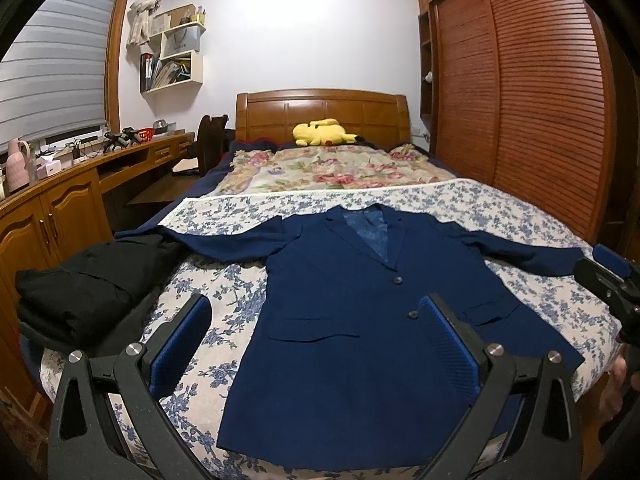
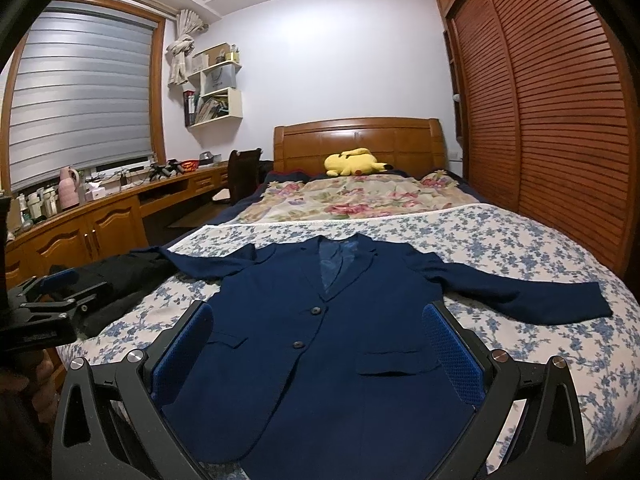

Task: Fold large clothes
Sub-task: 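Grasp the blazer sleeve nearest the left gripper and lift it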

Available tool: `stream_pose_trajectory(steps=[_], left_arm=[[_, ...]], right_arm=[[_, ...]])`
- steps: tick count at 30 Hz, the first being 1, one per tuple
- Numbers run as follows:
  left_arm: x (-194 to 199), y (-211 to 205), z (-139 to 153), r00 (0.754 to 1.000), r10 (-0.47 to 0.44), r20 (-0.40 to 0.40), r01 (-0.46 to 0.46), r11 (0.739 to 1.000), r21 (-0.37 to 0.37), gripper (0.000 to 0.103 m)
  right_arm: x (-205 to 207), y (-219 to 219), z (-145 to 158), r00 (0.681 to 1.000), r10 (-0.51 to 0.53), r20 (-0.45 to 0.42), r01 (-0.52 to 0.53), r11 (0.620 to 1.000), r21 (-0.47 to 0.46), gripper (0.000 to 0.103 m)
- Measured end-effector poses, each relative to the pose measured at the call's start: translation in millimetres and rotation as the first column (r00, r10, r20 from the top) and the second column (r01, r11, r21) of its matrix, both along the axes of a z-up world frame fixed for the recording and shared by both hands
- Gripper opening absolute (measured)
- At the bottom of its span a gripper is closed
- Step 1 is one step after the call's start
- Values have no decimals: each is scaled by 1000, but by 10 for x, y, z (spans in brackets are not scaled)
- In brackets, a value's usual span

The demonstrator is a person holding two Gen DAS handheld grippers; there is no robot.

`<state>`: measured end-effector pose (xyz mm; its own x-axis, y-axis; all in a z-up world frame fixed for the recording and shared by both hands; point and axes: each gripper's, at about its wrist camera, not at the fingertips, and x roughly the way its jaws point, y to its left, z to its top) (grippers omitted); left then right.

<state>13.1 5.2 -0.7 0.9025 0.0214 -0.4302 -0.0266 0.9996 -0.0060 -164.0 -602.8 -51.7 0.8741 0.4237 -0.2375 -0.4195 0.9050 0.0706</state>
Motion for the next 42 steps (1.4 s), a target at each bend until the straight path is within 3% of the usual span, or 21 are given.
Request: stream_pose_trajectory(steps=[16, 24, 34, 40, 42], left_arm=[[772, 464, -306, 998, 32, -52, -30, 998, 48, 103], [1142, 786, -462, 989, 59, -132, -54, 998, 38, 103], [1623, 1199, -547, 979, 86, -185, -71, 994, 84, 103], [1928, 1392, -698, 971, 31, -235, -21, 999, 47, 103], [2049, 1476, -764, 965, 14, -260, -13, 1000, 4, 103]], right_arm=[[648, 408, -115, 993, 100, -54, -105, 991, -82, 103], [1005, 487, -180, 986, 129, -106, -139, 986, -95, 103], [1265, 598, -108, 978, 156, -141, -174, 976, -129, 103], [1316, 701, -159, 973, 155, -172, -184, 968, -169, 103], [1317, 704, -146, 973, 155, -174, -185, 966, -178, 103]])
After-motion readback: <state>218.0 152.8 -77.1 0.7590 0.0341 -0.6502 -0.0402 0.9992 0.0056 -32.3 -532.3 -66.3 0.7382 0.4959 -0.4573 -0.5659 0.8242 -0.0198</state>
